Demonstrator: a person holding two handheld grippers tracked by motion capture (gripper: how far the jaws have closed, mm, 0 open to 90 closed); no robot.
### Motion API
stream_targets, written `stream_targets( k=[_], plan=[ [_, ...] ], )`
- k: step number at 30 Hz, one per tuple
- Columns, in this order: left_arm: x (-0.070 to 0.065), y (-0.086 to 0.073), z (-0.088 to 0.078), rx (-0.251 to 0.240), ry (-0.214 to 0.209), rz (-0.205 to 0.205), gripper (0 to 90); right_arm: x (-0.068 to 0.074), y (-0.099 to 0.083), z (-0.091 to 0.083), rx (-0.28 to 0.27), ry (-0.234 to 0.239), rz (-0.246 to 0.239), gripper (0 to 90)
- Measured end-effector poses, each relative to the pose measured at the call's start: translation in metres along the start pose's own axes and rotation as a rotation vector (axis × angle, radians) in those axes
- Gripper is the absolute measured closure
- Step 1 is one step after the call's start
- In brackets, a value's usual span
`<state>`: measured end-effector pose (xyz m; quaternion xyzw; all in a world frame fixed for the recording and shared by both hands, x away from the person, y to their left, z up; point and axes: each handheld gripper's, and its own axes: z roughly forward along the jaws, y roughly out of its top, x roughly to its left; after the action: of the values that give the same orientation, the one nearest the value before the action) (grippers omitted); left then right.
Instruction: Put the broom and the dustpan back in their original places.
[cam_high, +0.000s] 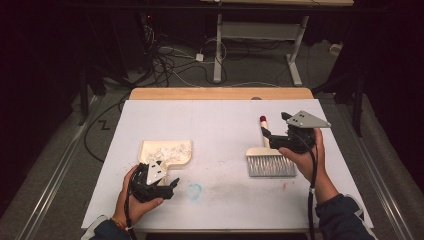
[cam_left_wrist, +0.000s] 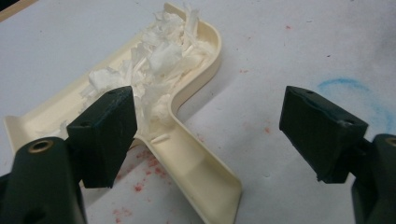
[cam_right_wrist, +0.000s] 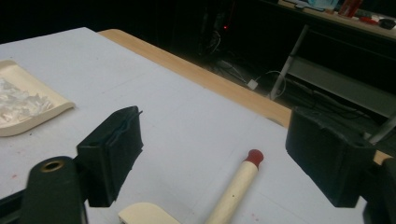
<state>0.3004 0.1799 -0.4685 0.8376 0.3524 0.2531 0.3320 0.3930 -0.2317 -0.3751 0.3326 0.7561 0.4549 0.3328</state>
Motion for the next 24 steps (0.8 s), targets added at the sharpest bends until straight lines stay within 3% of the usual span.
stream_targets(
  k=[8,17,24],
  plan=[
    [0.000,0.000,-0.003,-0.041,0.015,-0.003,18.6,0.006,0.004,-0.008,-0.041,0.028,-0.002,17.2],
    [-0.001,0.000,-0.003,-0.029,0.018,0.027,18.6,0.013,0.005,-0.019,-0.041,0.028,-0.035,17.6],
    [-0.002,-0.001,-0.002,-0.022,0.007,0.014,18.2,0.015,0.004,-0.028,-0.046,0.036,-0.052,17.9]
  ],
)
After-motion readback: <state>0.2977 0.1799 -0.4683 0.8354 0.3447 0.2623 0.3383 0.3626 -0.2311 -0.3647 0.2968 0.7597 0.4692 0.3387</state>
